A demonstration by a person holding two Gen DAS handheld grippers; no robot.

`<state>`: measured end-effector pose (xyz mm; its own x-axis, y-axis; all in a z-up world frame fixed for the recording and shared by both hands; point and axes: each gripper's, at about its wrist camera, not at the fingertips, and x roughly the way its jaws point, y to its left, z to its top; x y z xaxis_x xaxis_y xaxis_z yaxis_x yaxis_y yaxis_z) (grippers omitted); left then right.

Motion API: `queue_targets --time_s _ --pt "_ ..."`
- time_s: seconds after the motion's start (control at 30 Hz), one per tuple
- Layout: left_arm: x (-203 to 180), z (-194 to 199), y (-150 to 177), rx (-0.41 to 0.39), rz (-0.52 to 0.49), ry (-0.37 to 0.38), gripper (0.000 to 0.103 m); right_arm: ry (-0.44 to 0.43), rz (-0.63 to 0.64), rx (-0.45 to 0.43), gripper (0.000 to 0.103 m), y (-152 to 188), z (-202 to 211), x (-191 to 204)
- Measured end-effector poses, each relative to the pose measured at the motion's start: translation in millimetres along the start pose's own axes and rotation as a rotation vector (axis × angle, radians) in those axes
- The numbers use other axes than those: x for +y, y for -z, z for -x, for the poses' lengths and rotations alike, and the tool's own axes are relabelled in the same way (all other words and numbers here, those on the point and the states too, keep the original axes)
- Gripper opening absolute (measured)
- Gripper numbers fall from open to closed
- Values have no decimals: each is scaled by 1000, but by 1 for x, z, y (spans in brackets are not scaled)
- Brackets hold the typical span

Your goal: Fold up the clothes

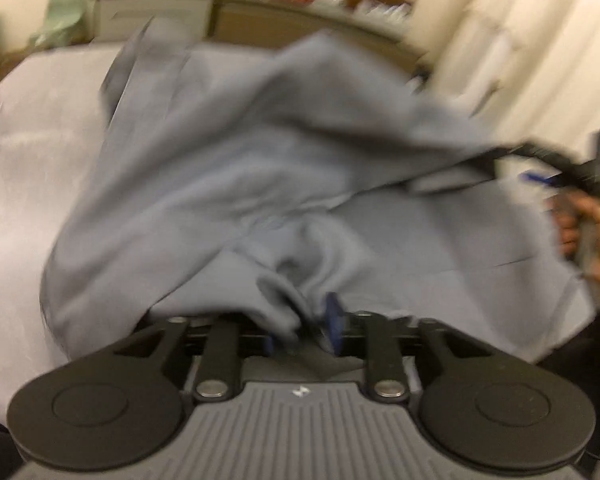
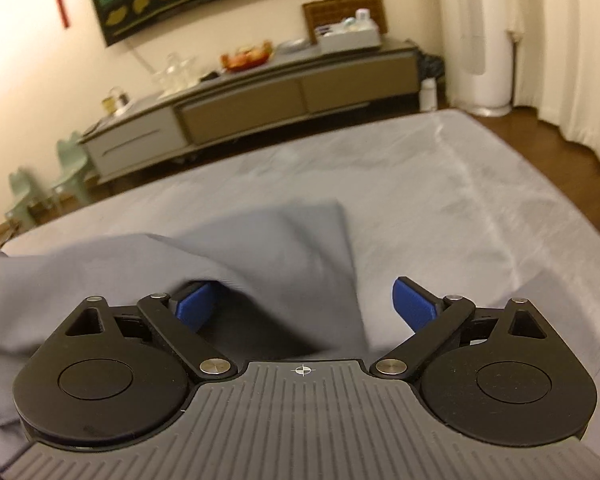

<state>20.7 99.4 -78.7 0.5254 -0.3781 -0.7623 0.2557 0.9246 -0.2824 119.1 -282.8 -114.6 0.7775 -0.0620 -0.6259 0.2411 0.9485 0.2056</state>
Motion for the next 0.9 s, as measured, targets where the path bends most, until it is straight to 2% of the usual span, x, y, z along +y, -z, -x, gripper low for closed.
queue_targets --time_s 0.1,0.23,0.3,0.37,0.43,0.47,0.5,0.53,0.6,0.63,0.7,0.73,0.8,0.83,0.87,0.9 --pt "17 35 -20 -111 10 18 43 -27 5 -22 98 12 8 8" --pt "43 73 -28 -183 107 104 50 2 -27 6 99 17 -1 8" --pt "54 91 -32 -228 133 142 65 -3 -74 4 99 15 -3 4" --pt "70 96 -37 -305 143 187 72 -19 -110 2 99 12 -5 -1" --pt "88 112 -39 -370 169 266 79 -31 -126 8 99 10 -8 -3" --pt "93 110 -44 -384 173 228 88 -35 -125 12 99 9 -10 -3" --pt "98 107 -48 -398 177 189 92 -35 -117 17 99 8 -11 -2" --pt "104 93 -56 -363 152 98 92 -35 -107 21 99 8 -13 1" --pt "118 58 -73 -284 149 -23 92 -39 -84 27 99 7 -16 8" --pt "133 31 -80 -219 157 -53 92 -44 -73 29 99 6 -18 12" --pt "154 -16 -89 -122 173 -112 82 -56 -52 29 99 4 -20 19" --pt "163 -38 -89 -70 188 -147 81 -59 -41 30 99 4 -21 22" --pt "173 -59 -87 -3 220 -119 72 -60 -26 34 99 5 -22 25" --pt "174 -63 -84 9 244 -67 69 -59 -20 36 99 5 -22 25" --pt "169 -64 -81 6 245 -17 62 -59 -16 37 99 5 -22 25" --pt "164 -62 -78 -7 238 32 42 -59 -13 40 99 5 -24 25"
